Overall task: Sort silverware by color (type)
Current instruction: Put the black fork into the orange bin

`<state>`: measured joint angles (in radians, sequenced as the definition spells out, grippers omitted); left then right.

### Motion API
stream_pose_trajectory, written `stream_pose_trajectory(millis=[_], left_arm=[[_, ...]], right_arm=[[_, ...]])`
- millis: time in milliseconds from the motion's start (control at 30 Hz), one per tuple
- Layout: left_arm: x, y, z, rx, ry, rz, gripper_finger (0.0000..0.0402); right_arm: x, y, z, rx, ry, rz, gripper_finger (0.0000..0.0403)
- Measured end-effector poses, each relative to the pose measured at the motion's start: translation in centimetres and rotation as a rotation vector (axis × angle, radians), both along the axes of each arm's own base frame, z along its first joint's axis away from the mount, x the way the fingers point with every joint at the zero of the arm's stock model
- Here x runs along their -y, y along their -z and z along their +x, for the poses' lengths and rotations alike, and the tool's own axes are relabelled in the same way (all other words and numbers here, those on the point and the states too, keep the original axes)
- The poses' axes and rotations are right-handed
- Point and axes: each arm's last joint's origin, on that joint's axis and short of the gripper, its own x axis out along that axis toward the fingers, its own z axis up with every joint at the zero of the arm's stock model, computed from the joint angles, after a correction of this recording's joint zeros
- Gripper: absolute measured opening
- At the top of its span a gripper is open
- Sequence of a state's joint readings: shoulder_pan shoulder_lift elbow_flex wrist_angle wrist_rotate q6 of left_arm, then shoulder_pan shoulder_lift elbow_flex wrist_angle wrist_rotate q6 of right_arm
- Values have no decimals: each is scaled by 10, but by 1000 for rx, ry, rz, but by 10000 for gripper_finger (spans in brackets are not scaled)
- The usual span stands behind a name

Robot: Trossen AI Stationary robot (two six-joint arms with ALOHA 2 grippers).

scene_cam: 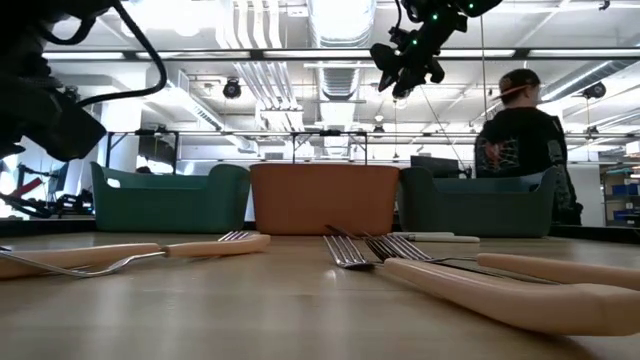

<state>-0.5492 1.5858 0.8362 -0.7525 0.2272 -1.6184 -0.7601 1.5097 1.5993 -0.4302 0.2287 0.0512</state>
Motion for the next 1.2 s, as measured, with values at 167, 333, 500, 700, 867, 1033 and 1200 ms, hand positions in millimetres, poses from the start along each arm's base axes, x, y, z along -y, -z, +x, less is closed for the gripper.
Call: stream_pose_trajectory(millis=[167,333,500,700,867,1033,1200], left_arm=[[5,0,8,2,1,-2,155],[6,3,7,-18,4,8,155],[6,-4,5,-20,-28,-22,155],[4,-5,0,-34,-74,21,155],[2,1,-3,-60,-79,42,155],[0,8,-4,-58,-81,94,155],[-1,12,-4,-63,-84,108,151]], right_arm=[[0,0,0,0,0,0,201],[0,0,0,0,0,0,201],[0,0,0,-1,0,1,201],[0,0,0,0,0,0,201],[0,0,0,1,0,0,201],[0,0,0,1,0,0,201],[0,0,0,1,0,0,201]])
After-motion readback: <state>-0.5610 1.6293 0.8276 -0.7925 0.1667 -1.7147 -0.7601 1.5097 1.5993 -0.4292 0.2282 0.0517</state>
